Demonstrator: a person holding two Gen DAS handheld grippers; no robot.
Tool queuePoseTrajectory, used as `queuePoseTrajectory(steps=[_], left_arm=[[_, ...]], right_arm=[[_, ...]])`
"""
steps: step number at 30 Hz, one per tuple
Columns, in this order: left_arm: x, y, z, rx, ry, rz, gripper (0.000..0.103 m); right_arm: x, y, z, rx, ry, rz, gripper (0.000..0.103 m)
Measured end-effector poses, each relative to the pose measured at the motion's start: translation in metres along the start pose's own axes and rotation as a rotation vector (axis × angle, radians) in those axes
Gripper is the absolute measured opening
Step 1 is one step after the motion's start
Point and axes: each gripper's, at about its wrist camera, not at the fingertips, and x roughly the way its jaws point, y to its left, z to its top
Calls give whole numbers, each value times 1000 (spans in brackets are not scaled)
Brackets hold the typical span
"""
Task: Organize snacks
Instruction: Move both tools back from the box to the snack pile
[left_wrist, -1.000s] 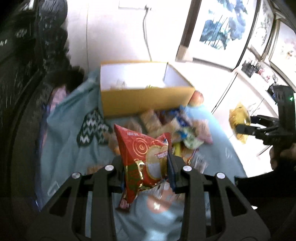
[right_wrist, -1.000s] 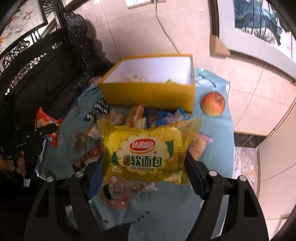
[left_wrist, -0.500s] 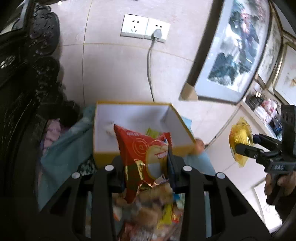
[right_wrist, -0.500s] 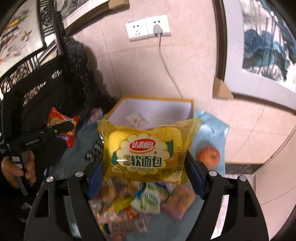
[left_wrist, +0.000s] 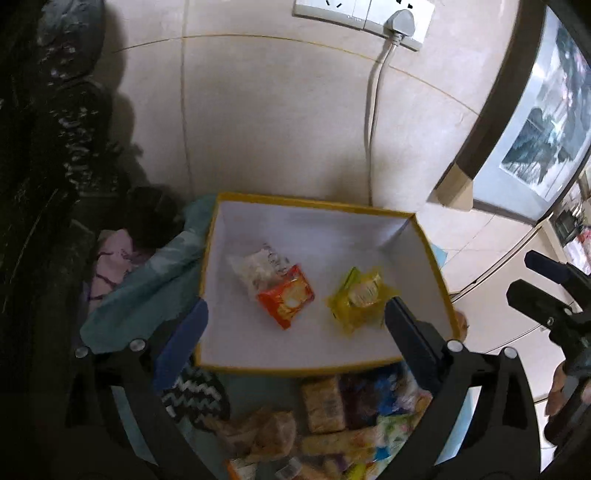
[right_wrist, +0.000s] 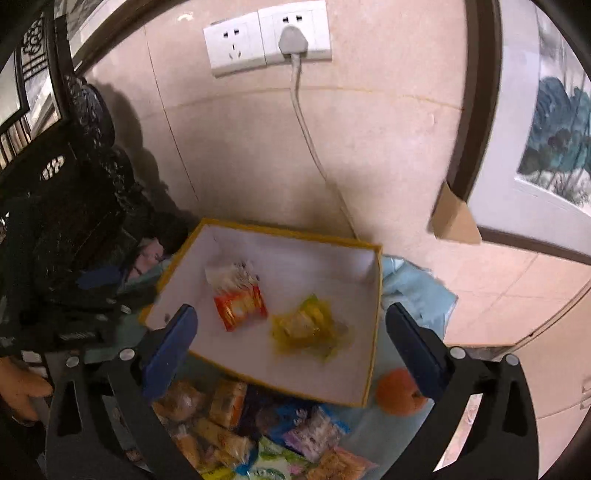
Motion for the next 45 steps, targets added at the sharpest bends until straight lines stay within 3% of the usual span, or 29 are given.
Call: queuePoseTrajectory(steps=[7,14,19,24,33,38,41,42,44,45], left_arm=[[-28,9,-94,28,33,-7,98],[-35,19,-211,171,140,38,98],[-20,38,-273,182,253,92,98],[-14,53,-295,184,285,157,98],[3,58,-303,229,280,246,98],[16,53,-303,266,247,263,101],[15,54,-304,276,222,264,101],[15,54,-304,276,225,261,101],[13,53,-306,290,234,256,101],[11,53,-307,296,237,262,101]], right_arm=[[-2,-4,-97,56,123,-25,102],[-8,6,-194,156,230,-5,102],[-11,34,-236,140,296,28,102],[-10,61,-263,66,354,54,102],[15,91,-282,88,448,107,102],[41,111,-292,63,491,77,102],[47,119,-293,34,465,38,102],[47,123,-291,4,448,17,98],[39,137,-286,-171,369,-55,79],[39,141,-285,-240,358,-79,65]])
